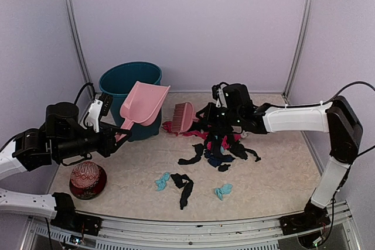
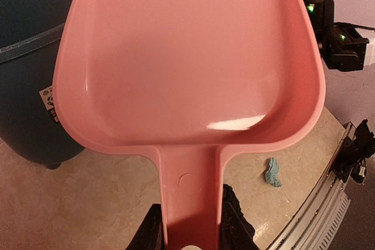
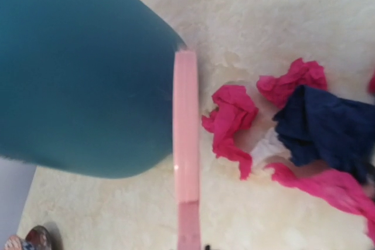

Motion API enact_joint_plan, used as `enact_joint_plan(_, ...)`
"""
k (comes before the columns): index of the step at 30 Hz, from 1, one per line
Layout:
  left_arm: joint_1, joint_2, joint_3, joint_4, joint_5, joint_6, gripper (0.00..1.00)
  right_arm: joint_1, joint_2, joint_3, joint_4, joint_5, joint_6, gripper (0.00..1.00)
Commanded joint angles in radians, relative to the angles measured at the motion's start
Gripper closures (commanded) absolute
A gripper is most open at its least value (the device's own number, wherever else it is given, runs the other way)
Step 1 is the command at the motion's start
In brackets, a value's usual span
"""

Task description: Sweep away the paper scraps from the table

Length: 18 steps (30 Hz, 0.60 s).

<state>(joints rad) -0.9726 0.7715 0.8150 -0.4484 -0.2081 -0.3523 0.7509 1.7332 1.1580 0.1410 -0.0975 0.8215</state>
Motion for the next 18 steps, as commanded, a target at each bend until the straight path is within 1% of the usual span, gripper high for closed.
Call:
enact_joint_plan(1,0.008,-0.014,-0.016,0.037,0.027,-0.002,1.00,0.015,0.126,0.100,0.113,-0.028,0.054,1.00)
enact_joint_plan(6,0.009,-0.015,-0.018,0.033,0.025,-0.004,1.00,0.019,0.264,0.192,0.123,-0.042,0.088,1.00)
enact_joint_plan(10,0.009,-0.017,-0.019,0.030,0.022,-0.007,1.00,0.018,0.324,0.217,0.116,-0.027,0.100,1.00)
enact_joint_plan(14,0.009,-0.021,-0.021,0.028,0.021,-0.008,1.00,0.005,0.328,0.187,0.090,0.007,0.090,1.00)
enact_joint_plan(18,0.009,-0.027,-0.021,0.027,0.019,-0.008,1.00,-0.026,0.276,0.099,0.088,0.029,0.083,1.00)
